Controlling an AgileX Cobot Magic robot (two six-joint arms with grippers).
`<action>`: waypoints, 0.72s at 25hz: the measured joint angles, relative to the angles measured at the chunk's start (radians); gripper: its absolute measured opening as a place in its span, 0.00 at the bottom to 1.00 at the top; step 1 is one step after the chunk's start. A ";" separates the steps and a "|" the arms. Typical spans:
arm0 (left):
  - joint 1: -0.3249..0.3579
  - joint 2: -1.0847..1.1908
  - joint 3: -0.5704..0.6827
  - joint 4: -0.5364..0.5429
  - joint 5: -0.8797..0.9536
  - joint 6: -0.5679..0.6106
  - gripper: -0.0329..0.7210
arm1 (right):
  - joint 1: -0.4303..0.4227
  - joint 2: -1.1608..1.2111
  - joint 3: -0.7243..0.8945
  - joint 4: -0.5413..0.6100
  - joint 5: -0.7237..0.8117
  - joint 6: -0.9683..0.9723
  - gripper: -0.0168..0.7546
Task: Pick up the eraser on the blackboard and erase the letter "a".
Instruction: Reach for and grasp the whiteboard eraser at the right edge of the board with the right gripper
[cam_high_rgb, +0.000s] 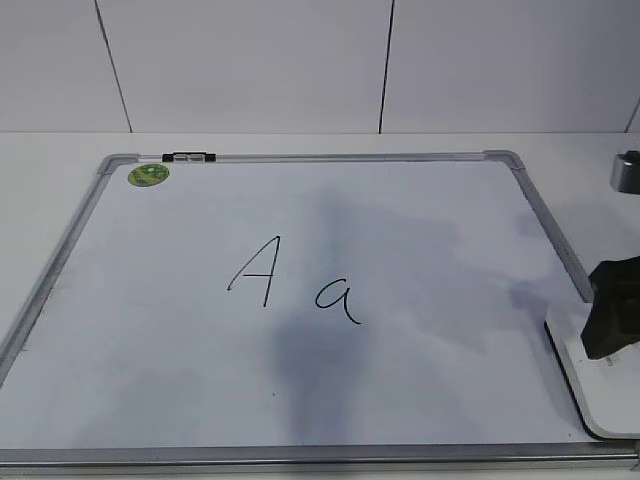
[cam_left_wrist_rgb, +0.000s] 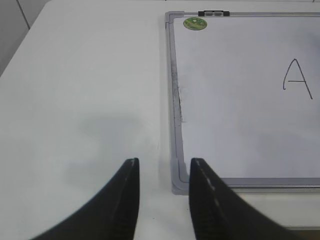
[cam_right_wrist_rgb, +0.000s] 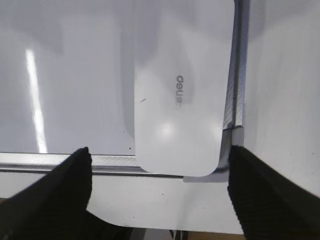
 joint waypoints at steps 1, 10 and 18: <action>0.000 0.000 0.000 0.000 0.000 0.000 0.36 | 0.002 0.010 0.000 -0.003 -0.005 0.012 0.88; 0.000 0.000 0.000 0.000 0.000 0.000 0.36 | 0.004 0.102 -0.002 -0.054 -0.031 0.073 0.88; 0.000 0.000 0.000 0.000 0.000 0.000 0.36 | 0.004 0.164 -0.008 -0.061 -0.073 0.081 0.88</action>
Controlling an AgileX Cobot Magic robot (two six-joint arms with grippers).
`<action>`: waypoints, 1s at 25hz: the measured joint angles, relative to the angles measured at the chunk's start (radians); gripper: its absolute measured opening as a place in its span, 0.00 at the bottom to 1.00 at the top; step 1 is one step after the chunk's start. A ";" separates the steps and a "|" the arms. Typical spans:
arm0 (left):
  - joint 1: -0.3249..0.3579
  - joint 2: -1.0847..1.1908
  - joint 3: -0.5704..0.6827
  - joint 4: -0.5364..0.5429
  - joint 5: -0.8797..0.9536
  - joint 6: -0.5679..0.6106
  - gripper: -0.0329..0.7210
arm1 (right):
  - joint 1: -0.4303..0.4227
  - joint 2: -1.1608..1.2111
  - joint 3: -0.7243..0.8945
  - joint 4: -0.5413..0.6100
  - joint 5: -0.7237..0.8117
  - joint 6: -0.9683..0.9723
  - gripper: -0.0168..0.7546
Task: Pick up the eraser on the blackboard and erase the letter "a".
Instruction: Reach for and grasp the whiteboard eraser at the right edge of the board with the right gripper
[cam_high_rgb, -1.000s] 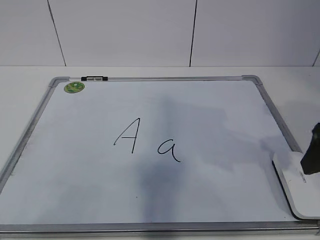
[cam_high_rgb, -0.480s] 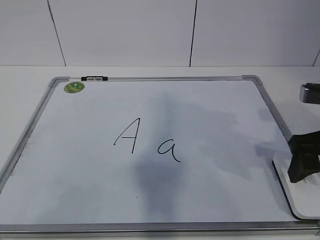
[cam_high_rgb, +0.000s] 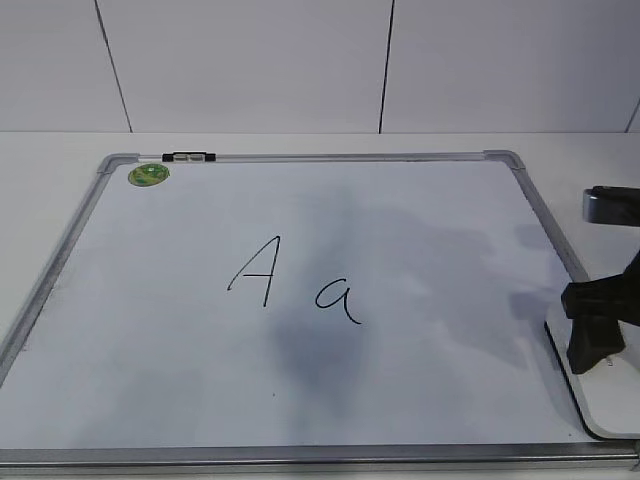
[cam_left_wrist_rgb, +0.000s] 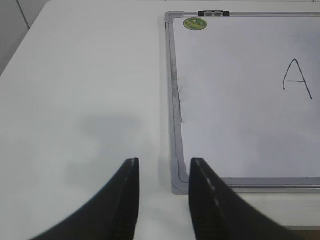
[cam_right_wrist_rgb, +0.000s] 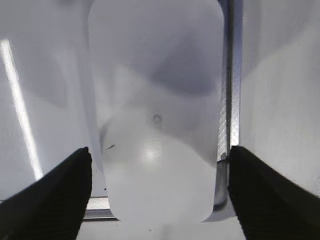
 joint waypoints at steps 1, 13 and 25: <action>0.000 0.000 0.000 0.000 0.000 0.000 0.36 | 0.000 0.007 -0.005 0.000 0.000 0.000 0.88; 0.000 0.000 0.000 0.000 0.000 0.000 0.36 | 0.000 0.028 -0.018 -0.018 -0.031 0.007 0.88; 0.008 0.000 0.000 0.000 0.000 0.000 0.36 | 0.000 0.116 -0.053 -0.018 -0.028 0.009 0.88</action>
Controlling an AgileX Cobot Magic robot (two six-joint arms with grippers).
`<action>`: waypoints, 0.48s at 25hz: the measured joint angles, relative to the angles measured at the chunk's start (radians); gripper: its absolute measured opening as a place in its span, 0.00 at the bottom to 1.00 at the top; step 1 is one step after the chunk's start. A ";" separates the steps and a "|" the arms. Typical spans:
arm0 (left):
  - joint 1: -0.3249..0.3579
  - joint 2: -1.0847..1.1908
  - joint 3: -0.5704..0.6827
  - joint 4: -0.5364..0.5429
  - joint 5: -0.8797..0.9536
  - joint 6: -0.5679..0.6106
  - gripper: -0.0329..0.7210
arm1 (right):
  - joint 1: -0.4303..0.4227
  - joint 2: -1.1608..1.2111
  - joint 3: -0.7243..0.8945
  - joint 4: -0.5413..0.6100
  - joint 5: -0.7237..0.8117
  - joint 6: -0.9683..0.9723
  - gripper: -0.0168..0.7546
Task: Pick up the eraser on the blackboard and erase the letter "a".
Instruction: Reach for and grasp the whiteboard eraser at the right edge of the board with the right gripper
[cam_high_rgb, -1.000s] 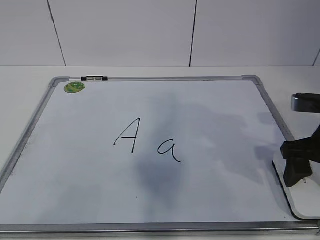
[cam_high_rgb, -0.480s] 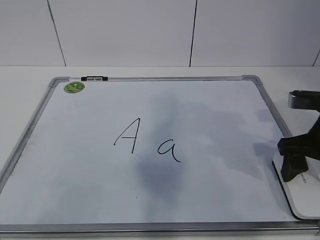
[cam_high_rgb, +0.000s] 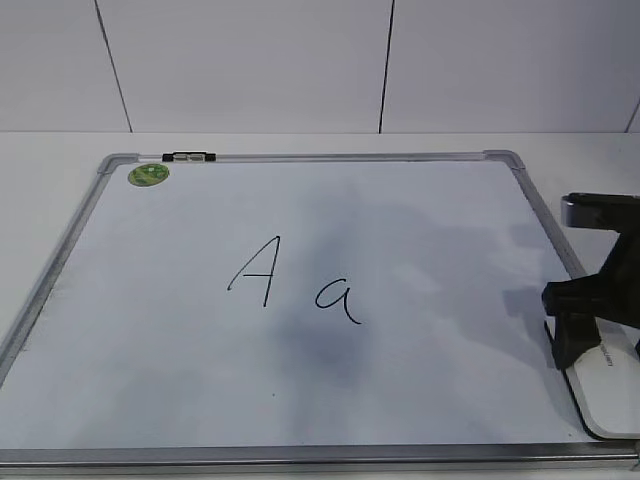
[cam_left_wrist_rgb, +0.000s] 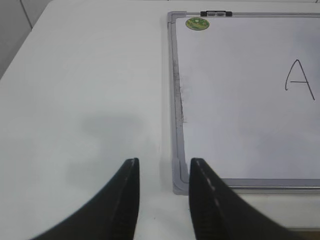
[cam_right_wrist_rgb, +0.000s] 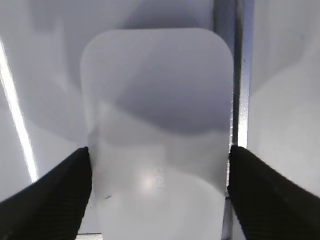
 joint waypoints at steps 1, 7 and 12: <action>0.000 0.000 0.000 0.000 0.000 0.000 0.36 | 0.000 0.007 -0.001 0.000 0.000 0.000 0.88; 0.000 0.000 0.000 0.000 0.000 0.000 0.36 | 0.000 0.029 -0.002 0.000 0.000 0.000 0.88; 0.000 0.000 0.000 0.000 0.000 0.000 0.36 | 0.000 0.029 -0.002 0.004 0.000 0.000 0.88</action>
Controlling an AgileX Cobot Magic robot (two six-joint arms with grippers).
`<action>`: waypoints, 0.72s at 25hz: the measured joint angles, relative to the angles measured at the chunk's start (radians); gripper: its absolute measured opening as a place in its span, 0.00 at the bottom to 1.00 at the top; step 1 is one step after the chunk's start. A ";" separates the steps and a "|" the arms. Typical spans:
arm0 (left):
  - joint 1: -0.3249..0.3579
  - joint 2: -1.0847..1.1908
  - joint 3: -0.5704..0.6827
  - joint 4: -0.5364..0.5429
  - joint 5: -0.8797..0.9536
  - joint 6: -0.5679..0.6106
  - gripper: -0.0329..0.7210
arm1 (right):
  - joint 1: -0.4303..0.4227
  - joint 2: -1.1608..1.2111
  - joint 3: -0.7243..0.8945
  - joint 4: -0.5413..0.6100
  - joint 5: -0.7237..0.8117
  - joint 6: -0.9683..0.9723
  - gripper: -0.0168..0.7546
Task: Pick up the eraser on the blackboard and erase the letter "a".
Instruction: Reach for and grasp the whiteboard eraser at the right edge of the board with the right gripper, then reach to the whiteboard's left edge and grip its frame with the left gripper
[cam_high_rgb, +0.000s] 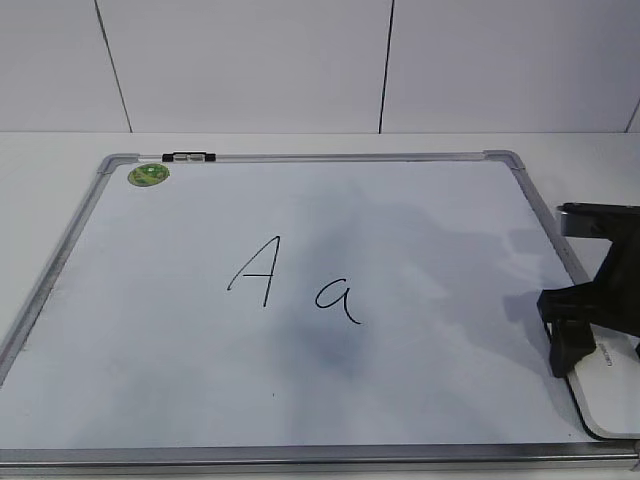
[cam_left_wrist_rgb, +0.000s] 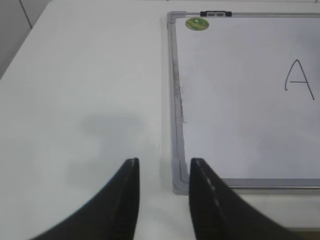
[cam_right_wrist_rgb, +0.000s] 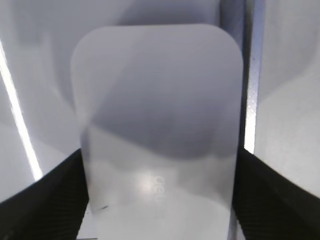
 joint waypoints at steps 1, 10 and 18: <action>0.000 0.000 0.000 0.000 0.000 0.000 0.36 | 0.000 0.000 0.000 0.000 0.000 0.000 0.87; 0.000 0.000 0.000 0.000 0.000 0.000 0.36 | 0.000 0.000 0.000 -0.002 0.000 0.000 0.73; 0.000 0.000 0.000 0.000 0.000 0.000 0.36 | 0.000 0.000 0.000 -0.002 0.000 0.000 0.72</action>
